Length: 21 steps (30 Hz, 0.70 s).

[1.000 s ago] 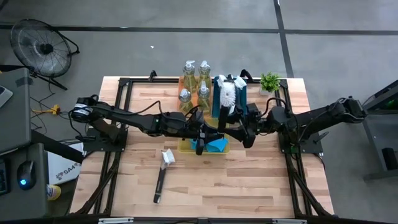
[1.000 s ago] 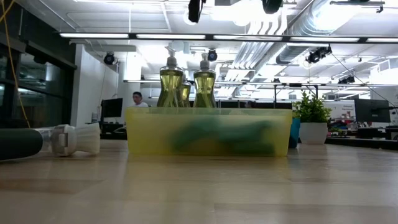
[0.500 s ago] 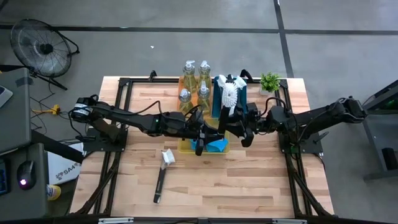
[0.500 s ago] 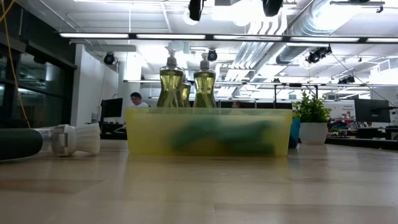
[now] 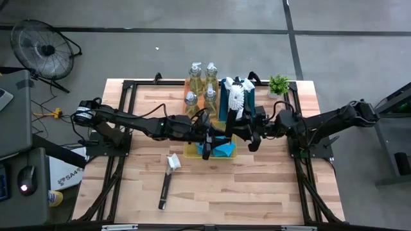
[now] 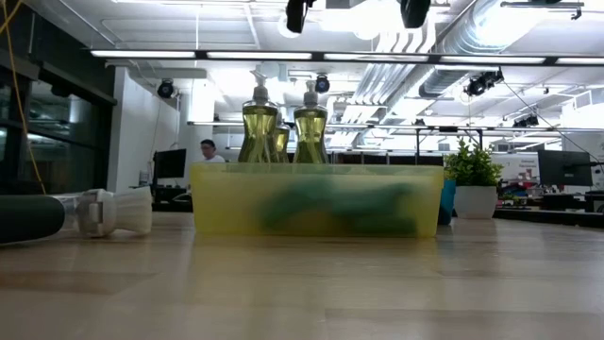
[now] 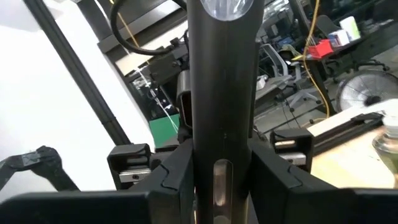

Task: Pick & Place Kitchen Sink Supplies
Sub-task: Put the dish brush into the blue bin

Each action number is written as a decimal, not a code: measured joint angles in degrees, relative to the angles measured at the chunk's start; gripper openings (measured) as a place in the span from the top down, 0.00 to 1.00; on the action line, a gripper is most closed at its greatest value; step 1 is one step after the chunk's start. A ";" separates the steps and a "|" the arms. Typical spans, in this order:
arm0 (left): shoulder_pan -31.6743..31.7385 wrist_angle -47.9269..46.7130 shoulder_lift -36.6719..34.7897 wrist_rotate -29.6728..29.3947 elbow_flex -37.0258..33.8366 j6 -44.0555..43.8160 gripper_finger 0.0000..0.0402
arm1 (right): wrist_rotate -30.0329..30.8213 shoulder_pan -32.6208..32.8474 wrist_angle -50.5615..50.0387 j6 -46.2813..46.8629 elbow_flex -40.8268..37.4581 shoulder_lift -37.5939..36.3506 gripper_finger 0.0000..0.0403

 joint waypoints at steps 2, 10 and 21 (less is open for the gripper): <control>0.04 0.02 0.00 -0.16 0.00 0.03 0.58 | 0.94 0.00 -0.66 0.48 0.00 0.00 0.74; 0.07 -4.24 -2.62 2.72 0.00 1.98 0.40 | 5.03 -0.20 -3.18 2.70 0.04 0.00 0.74; -0.10 -23.00 -16.69 -2.09 0.04 3.18 0.33 | 9.76 -3.78 -13.33 11.22 0.00 -1.39 0.74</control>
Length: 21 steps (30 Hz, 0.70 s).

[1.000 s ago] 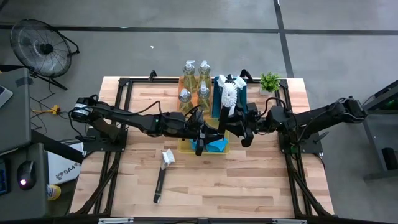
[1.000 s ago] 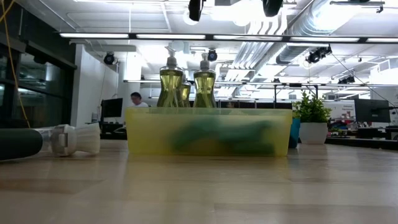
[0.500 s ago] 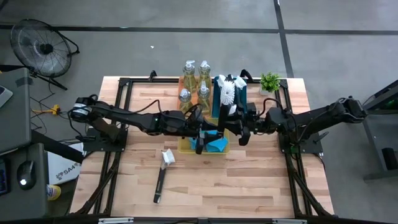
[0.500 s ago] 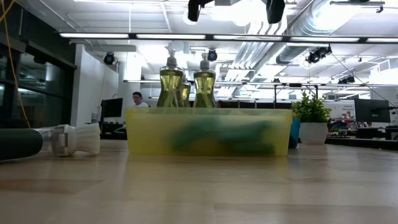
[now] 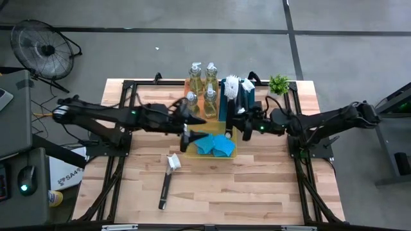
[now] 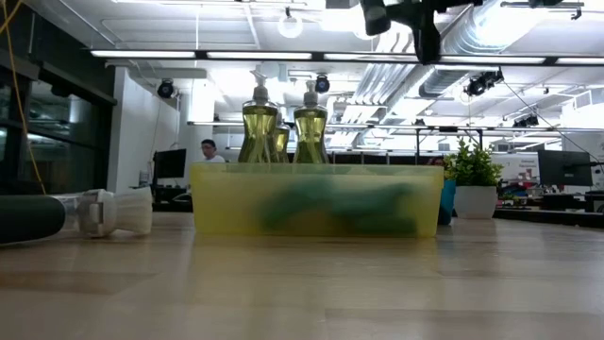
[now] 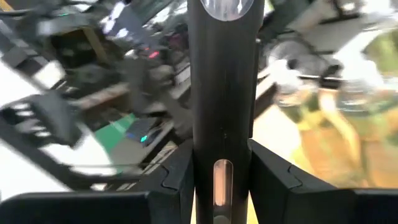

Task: Pick & Place Kitchen Sink Supplies
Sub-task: Put the dish brush into the blue bin

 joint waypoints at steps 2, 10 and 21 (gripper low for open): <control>-0.01 -1.59 -2.25 -0.71 0.00 -0.22 0.33 | 1.46 -0.61 -2.75 1.55 0.00 -1.09 0.74; -0.03 -8.48 -8.68 -1.43 0.00 -0.44 0.33 | 8.70 -5.21 -16.25 10.59 0.00 -3.27 0.74; -0.01 -12.53 -9.31 -1.54 -0.02 0.00 0.33 | 6.29 -17.97 -21.01 9.22 0.00 2.04 0.74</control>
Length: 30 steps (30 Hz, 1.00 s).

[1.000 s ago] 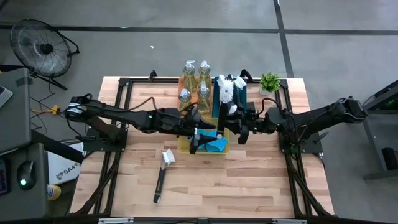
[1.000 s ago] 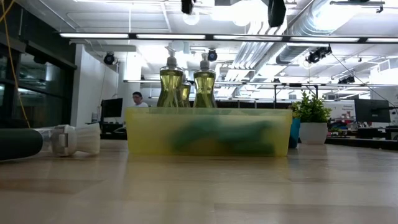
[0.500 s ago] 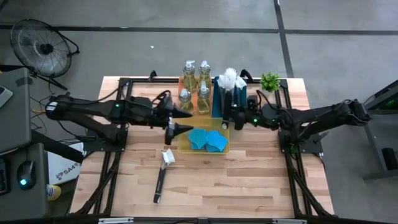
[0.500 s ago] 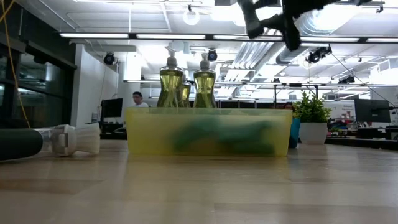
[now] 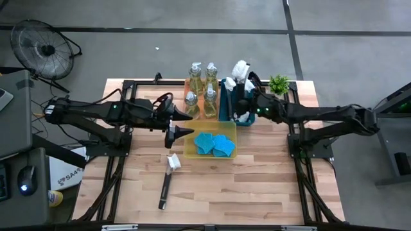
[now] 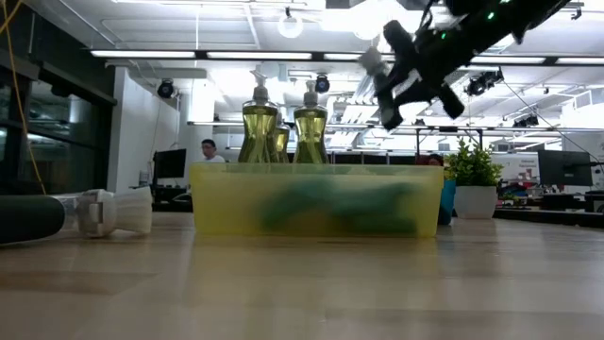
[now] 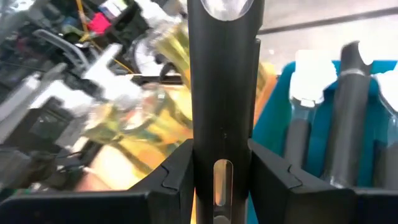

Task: Pick & Place Kitchen Sink Supplies
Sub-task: Put the dish brush into the blue bin

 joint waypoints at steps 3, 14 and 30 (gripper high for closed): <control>0.00 -0.23 0.00 0.00 0.00 0.01 0.33 | -2.12 -2.42 2.02 1.78 0.00 3.51 0.74; 0.00 -3.61 -0.96 0.02 0.00 -0.32 0.33 | -3.73 -3.89 7.05 11.56 0.00 14.62 0.74; 0.00 -6.08 -0.91 0.02 -0.02 -0.46 0.33 | -7.26 -7.19 -4.30 8.98 9.20 21.50 0.74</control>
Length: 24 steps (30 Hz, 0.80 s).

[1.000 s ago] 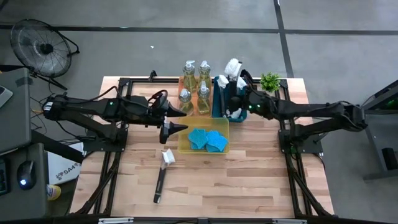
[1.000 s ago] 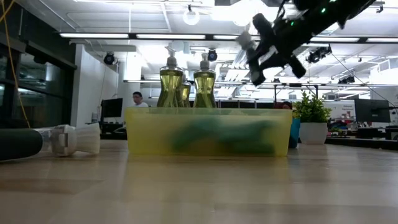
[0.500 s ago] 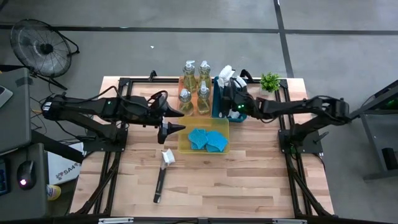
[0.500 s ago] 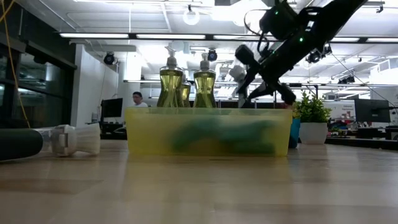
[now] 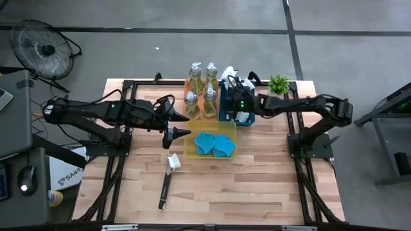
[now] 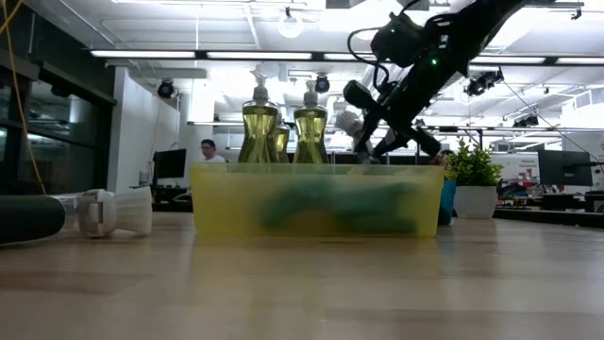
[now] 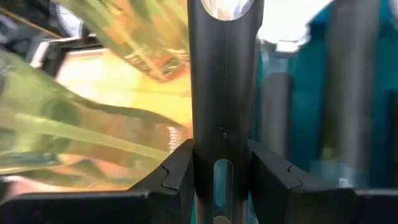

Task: Pick & Place Kitchen Sink Supplies
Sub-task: Put the dish brush into the blue bin

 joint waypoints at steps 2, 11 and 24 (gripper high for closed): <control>0.00 -0.04 0.00 0.00 0.00 0.00 0.33 | 1.06 0.00 -2.76 -0.02 1.14 0.01 0.74; 0.00 -0.02 0.00 0.00 0.00 0.00 0.33 | 1.11 -0.35 -7.24 2.17 2.49 1.18 0.71; 0.00 -1.40 0.00 0.03 0.00 -0.02 0.33 | -0.93 -0.37 -7.08 2.18 2.49 3.07 0.70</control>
